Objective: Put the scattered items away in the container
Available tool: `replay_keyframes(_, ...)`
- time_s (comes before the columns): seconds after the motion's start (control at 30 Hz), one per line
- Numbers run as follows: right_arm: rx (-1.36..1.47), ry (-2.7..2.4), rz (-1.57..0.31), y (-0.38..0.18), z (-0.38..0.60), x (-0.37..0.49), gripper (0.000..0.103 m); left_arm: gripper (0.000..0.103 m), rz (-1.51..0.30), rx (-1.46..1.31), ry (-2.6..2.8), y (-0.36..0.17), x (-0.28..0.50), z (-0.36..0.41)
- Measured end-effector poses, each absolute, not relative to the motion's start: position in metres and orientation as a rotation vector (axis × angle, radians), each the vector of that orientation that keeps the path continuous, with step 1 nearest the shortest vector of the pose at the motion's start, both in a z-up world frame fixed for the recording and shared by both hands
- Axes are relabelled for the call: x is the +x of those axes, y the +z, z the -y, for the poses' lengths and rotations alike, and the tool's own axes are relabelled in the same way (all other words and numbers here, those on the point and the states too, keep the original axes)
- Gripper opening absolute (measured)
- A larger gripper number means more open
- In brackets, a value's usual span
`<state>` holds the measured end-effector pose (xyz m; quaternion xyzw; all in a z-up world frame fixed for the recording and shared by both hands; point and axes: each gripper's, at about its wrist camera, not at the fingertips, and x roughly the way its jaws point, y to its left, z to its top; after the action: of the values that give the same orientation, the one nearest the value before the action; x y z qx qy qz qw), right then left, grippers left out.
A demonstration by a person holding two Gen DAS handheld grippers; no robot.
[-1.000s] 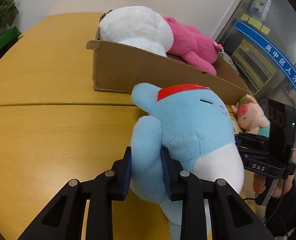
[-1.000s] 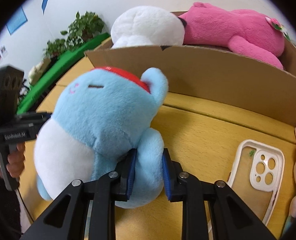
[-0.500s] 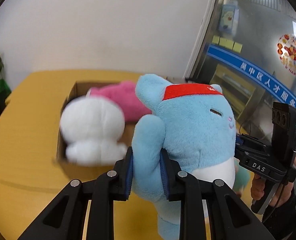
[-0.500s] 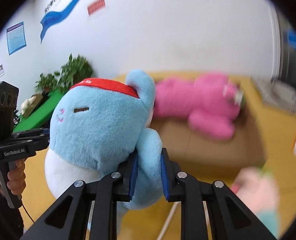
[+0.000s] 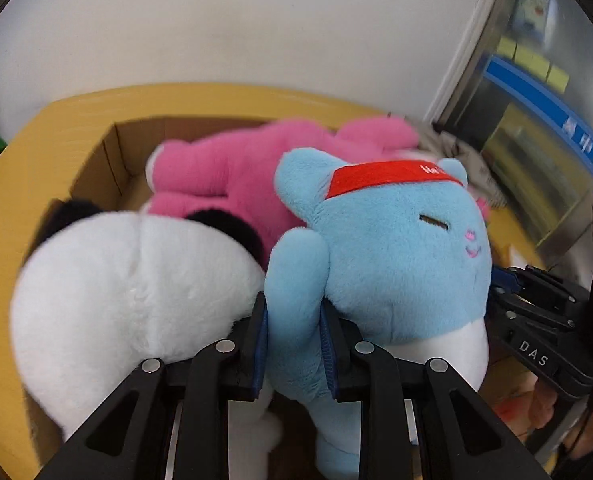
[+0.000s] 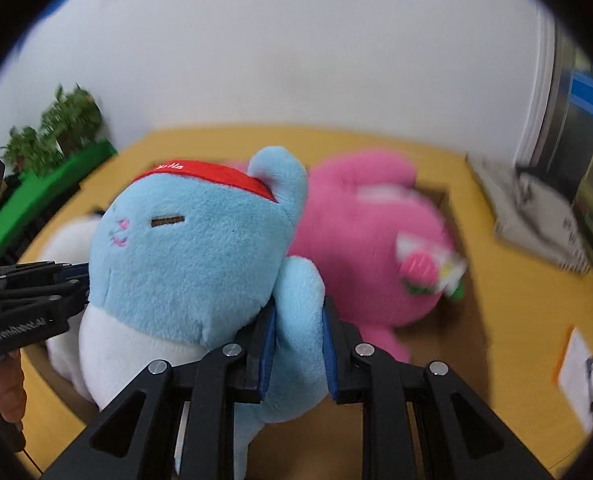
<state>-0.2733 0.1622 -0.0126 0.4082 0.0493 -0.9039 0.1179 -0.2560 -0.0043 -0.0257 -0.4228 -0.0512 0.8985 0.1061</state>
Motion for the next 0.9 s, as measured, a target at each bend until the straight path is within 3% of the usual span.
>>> replay_keyframes(0.1,1.326,-2.593,-0.219,-0.045,-0.158,-0.281,0.020,0.025,-0.020,-1.234,2.690,-0.023,-0.250,-0.011)
replay_keyframes(0.3,1.348,-2.593,-0.199,-0.047,-0.162,-0.282,0.028,0.029,-0.058,-1.224,2.734,-0.015,-0.240,-0.014)
replay_keyframes(0.33,1.332,-2.616,-0.191,-0.045,-0.166,-0.280,0.035,0.031,-0.068,-1.214,2.747,-0.011,-0.237,-0.014)
replay_keyframes(0.37,1.315,-2.644,-0.170,-0.043,-0.171,-0.276,0.053,0.032,-0.078,-1.203,2.761,-0.007,-0.231,-0.016)
replay_keyframes(0.4,1.300,-2.676,-0.142,-0.037,-0.175,-0.269,0.064,0.037,-0.093,-1.179,2.784,0.000,-0.222,-0.016)
replay_keyframes(0.43,1.278,-2.707,-0.105,-0.030,-0.181,-0.260,0.080,0.051,-0.105,-1.152,2.808,0.008,-0.212,-0.014)
replay_keyframes(0.53,1.161,-2.719,-0.010,-0.007,-0.197,-0.226,0.081,0.086,-0.081,-1.022,2.886,0.032,-0.173,-0.005)
replay_keyframes(0.73,1.002,-2.757,-0.047,0.024,-0.200,-0.147,0.081,0.099,-0.019,-0.900,2.991,0.056,-0.099,-0.002)
replay_keyframes(0.9,0.930,-2.781,-0.074,0.036,-0.199,-0.103,0.081,0.101,-0.027,-0.883,3.020,0.058,-0.054,-0.009)
